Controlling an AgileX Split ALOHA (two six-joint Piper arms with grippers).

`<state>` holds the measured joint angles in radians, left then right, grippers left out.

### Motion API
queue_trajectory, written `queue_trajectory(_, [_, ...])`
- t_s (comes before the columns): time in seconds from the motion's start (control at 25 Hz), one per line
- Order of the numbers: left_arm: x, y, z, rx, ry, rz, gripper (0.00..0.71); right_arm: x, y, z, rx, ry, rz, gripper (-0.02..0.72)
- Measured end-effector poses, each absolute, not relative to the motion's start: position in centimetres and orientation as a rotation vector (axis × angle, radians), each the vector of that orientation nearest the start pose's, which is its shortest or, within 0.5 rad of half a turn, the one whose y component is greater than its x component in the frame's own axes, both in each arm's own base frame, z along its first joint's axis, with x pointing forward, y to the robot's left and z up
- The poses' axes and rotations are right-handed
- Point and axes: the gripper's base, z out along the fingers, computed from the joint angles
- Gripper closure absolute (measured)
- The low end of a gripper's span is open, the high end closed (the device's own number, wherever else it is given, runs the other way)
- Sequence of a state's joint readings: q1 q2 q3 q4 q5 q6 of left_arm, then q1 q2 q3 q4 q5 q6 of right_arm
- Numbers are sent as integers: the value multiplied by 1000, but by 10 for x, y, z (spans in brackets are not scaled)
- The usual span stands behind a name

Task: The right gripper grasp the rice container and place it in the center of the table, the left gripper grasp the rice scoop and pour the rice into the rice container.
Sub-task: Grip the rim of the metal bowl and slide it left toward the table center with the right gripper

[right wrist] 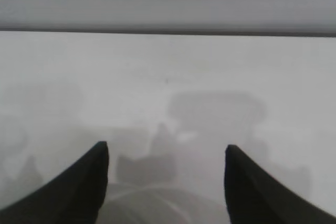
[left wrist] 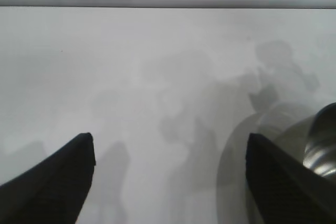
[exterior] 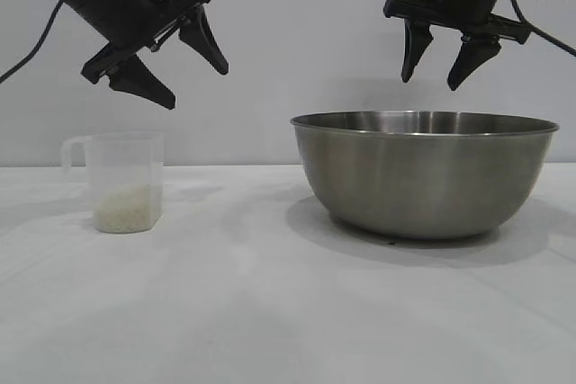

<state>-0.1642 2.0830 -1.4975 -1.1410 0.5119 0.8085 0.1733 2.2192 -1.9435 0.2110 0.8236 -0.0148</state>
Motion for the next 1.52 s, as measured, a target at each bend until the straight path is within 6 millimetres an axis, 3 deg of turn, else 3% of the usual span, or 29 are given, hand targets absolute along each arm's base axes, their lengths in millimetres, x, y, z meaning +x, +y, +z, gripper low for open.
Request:
queue_trajectory(0.6, [451,-116,195,114,2320,-757,187,489,98,225,-133,2587,281,297])
queue_trajectory(0.8, [451,-116,196,112,2320,-759,187,480,93,248,-181,2603,212,297])
queue_trajectory(0.96, [451,-116,196,95,2315,-773,187,462,89,261,-224,2755,178,297])
queue_trajectory(1.12, [451,-117,197,75,2309,-789,187,452,85,260,-251,2858,134,297])
queue_trajectory(1.4, [451,-117,197,73,2309,-796,187,451,88,260,-243,2866,178,297])
queue_trajectory(1.52, [451,-117,197,74,2310,-798,187,447,88,249,-243,2906,178,297])
